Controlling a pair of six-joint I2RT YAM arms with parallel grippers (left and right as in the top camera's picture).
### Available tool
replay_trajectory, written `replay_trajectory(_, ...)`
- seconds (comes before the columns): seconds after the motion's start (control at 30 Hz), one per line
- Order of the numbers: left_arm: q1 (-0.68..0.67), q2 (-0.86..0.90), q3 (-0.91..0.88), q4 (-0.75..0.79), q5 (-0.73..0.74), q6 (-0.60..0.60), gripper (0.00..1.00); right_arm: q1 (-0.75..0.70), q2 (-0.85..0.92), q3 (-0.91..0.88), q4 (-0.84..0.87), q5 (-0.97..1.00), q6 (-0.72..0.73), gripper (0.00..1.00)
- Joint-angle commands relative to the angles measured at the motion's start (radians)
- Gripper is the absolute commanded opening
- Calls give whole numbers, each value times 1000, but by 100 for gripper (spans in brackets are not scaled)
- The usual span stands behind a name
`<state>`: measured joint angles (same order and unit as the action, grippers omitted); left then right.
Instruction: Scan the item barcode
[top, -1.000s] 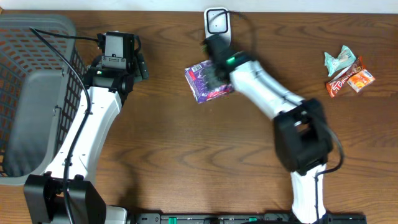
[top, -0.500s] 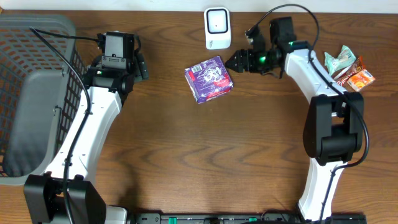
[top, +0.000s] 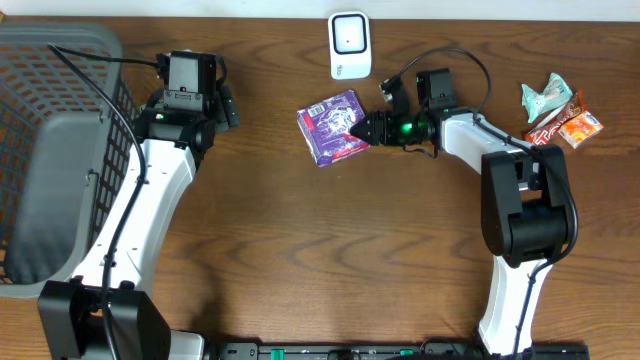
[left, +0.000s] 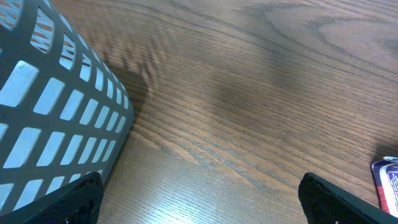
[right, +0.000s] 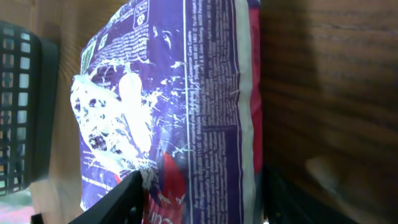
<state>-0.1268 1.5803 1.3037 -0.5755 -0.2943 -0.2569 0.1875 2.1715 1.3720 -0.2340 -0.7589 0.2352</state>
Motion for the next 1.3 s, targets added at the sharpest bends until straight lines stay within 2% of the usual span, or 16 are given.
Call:
replay_trajectory(0.0, 2, 2, 6, 0, -13, 13, 99, 19, -32, -7, 12, -18, 19, 57)
replay_trajectory(0.13, 2, 2, 6, 0, -13, 13, 99, 49, -31, -7, 25, -11, 19, 57)
replay_trajectory(0.33, 2, 2, 6, 0, -13, 13, 99, 90, -32, -7, 22, 66, 47, 35)
replay_trajectory(0.37, 2, 2, 6, 0, -13, 13, 99, 93, -32, -7, 27, 69, 50, 22)
replay_trajectory(0.4, 2, 2, 6, 0, -13, 13, 99, 96, -32, -5, 32, 69, 50, 1)
replay_trajectory(0.53, 2, 2, 6, 0, -13, 13, 99, 90, -66, 10, 28, 86, 49, 1)
replay_trajectory(0.63, 2, 2, 6, 0, -13, 13, 99, 89, -134, 16, -1, 217, 45, 1)
replay_trajectory(0.73, 2, 2, 6, 0, -13, 13, 99, 107, -239, 18, -64, 484, -19, 1)
replay_trajectory(0.87, 2, 2, 6, 0, -13, 13, 99, 190, -359, 18, -166, 1035, -84, 1)
replay_trajectory(0.93, 2, 2, 6, 0, -13, 13, 99, 250, -378, 18, -203, 1329, -126, 1)
replay_trajectory(1.03, 2, 2, 6, 0, -13, 13, 99, 305, -360, 16, -246, 1607, -164, 1)
replay_trajectory(1.1, 2, 2, 6, 0, -13, 13, 99, 317, -335, 16, -274, 1678, -163, 1)
replay_trajectory(1.27, 2, 2, 6, 0, -13, 13, 99, 328, -234, 16, -321, 1658, -152, 1)
